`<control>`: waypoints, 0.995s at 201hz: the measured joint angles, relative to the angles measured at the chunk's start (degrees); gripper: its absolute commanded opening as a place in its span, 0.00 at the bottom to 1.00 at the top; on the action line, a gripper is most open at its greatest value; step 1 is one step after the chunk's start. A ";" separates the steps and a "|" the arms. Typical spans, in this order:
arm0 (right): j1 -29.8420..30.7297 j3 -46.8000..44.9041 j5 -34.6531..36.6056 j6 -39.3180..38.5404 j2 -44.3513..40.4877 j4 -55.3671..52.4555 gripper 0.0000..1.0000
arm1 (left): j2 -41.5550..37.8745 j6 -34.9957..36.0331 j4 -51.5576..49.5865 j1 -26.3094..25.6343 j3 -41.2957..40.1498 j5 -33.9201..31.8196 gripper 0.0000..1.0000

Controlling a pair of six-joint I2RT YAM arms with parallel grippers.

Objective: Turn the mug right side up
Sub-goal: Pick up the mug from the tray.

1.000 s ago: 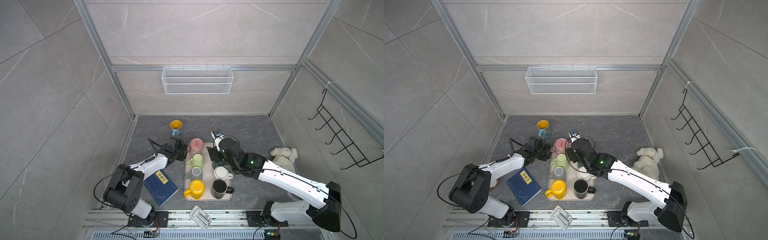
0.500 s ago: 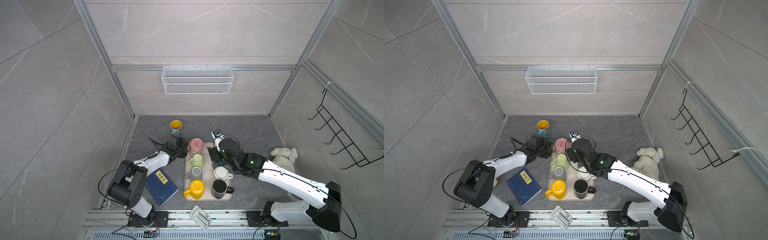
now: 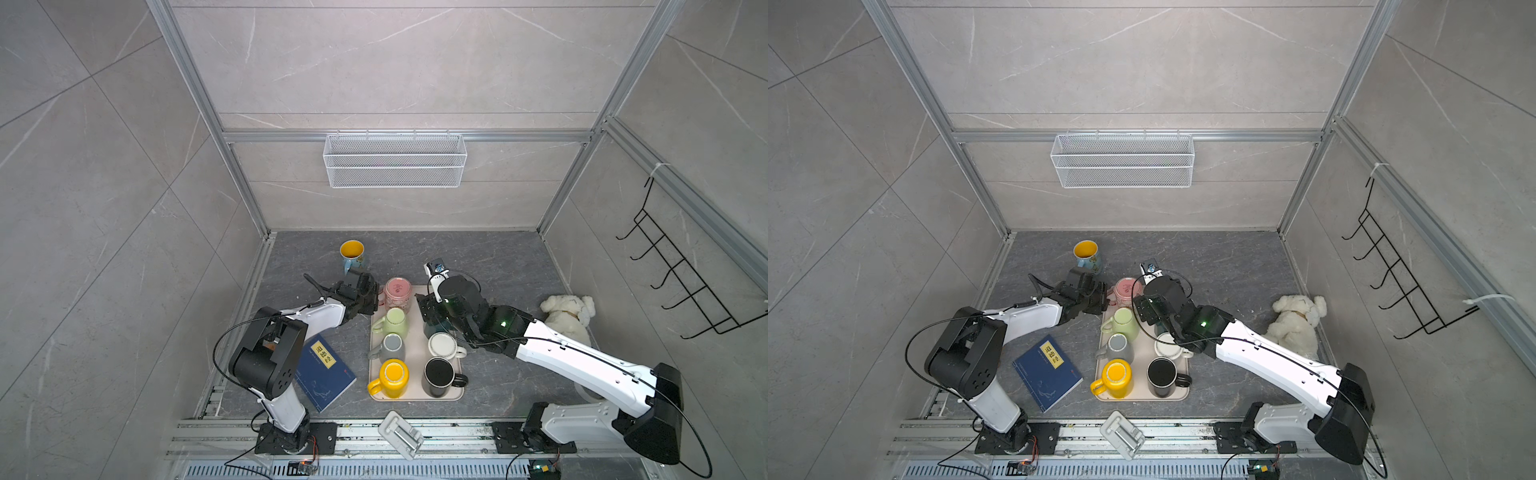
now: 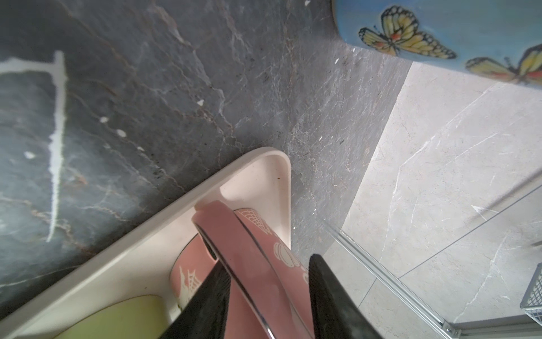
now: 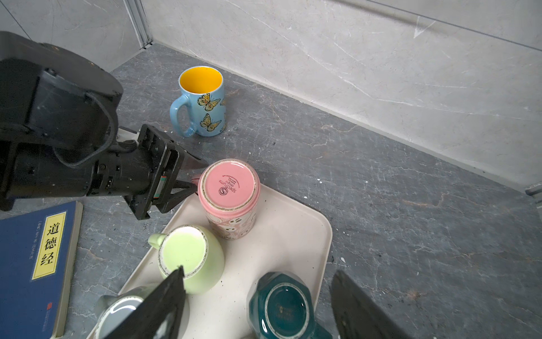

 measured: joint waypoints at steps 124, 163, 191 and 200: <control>-1.33 0.00 -0.04 -0.02 0.00 0.00 0.80 | 6.75 -0.59 4.61 0.00 3.87 4.26 0.38; -1.55 -0.02 -0.07 -0.02 0.00 0.02 0.80 | 7.32 -1.51 6.51 0.00 4.07 4.72 0.23; -1.86 -0.02 -0.04 -0.02 0.02 0.00 0.80 | 7.87 -3.30 8.76 0.02 4.83 6.99 0.14; -1.88 -0.02 -0.04 -0.02 0.02 0.00 0.80 | 7.87 -3.26 9.29 0.00 5.29 7.28 0.11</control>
